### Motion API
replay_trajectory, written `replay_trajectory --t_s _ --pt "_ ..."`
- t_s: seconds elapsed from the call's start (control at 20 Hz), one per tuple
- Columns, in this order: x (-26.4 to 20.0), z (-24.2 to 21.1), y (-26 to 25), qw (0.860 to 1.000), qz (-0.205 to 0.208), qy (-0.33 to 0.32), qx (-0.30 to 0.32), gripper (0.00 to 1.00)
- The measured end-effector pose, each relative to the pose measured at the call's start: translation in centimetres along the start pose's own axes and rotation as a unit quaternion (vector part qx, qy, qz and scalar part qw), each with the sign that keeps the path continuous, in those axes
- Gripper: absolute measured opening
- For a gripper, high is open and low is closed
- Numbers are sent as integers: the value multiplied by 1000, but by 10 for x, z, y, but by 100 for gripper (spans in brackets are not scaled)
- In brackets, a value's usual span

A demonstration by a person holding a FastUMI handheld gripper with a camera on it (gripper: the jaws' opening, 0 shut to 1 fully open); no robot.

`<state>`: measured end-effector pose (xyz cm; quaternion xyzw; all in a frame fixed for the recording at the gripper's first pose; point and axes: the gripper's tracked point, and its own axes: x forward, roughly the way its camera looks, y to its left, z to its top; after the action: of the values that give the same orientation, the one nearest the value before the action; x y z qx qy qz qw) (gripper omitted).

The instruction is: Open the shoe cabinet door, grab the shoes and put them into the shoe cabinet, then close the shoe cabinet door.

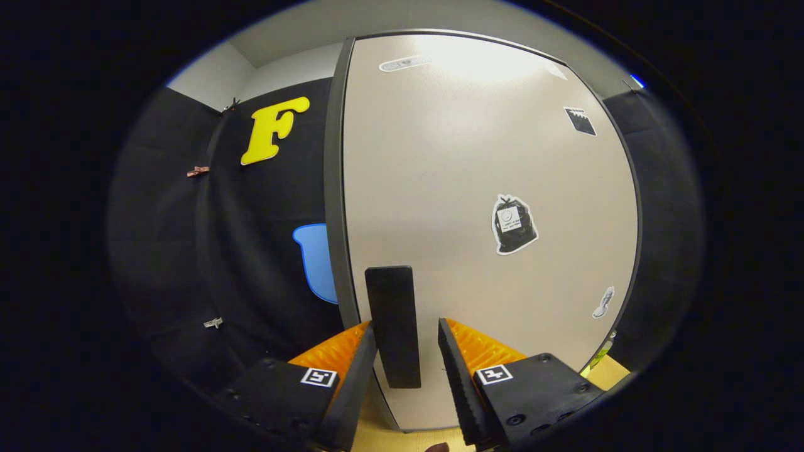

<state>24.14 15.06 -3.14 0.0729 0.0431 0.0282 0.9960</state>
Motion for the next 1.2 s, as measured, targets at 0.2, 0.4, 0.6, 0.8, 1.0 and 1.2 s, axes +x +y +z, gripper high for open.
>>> replay_trajectory --t_s 0.2,0.4,0.6,0.8,1.0,1.2 --pt "-2 8 3 999 -17 -27 -4 60" --pt "5 3 5 999 -26 -33 -23 36" --pt "-2 2 6 999 2 -25 -33 20" --pt "-18 4 8 999 32 -20 -30 16" --pt "-50 12 9 997 65 -16 -25 16" --pt "-84 17 3 996 87 -11 -21 16"
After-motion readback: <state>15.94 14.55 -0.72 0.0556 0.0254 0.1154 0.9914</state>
